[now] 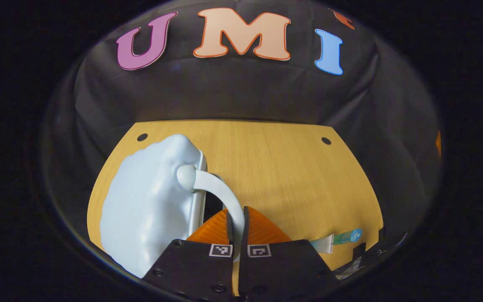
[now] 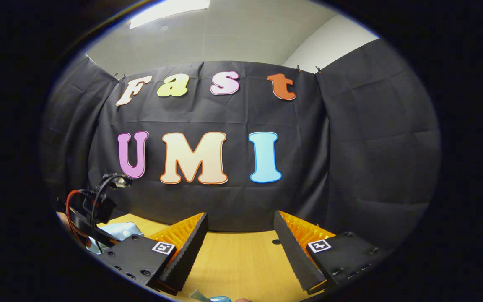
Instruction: First open the suitcase, pack the skin care products into it, and then close the suitcase.
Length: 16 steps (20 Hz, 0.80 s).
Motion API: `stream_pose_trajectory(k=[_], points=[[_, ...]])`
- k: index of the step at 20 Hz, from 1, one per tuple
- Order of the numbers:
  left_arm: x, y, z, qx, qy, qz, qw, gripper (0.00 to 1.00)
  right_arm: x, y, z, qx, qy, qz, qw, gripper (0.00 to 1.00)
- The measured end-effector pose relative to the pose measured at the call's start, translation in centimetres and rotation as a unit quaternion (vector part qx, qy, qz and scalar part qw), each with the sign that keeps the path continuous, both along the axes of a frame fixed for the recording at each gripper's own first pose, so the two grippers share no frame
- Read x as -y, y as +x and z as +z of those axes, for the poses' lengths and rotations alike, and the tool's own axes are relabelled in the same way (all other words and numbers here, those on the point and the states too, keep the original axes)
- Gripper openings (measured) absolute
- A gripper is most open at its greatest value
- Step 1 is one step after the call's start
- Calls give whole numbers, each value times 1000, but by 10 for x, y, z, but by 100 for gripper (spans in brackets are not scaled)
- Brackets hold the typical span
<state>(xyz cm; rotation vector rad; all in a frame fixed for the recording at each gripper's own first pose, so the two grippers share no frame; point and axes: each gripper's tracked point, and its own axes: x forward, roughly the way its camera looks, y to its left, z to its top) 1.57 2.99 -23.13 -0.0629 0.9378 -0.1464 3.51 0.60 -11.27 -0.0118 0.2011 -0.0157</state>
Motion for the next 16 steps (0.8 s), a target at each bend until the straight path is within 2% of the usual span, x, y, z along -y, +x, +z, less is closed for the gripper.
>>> stream_pose_trajectory(k=[9, 13, 16], points=[[-68, 18, 68, 55, -7, 2, 998, 0, -52, 4, 3, 10, 17, 10, 1000, 99], [-110, 24, 92, 69, -20, 19, 997, 0, -74, 8, 5, 17, 15, 9, 1000, 99], [-152, 31, 104, 86, -4, 28, 996, 0, -86, 8, 9, 21, 11, 5, 1000, 99]])
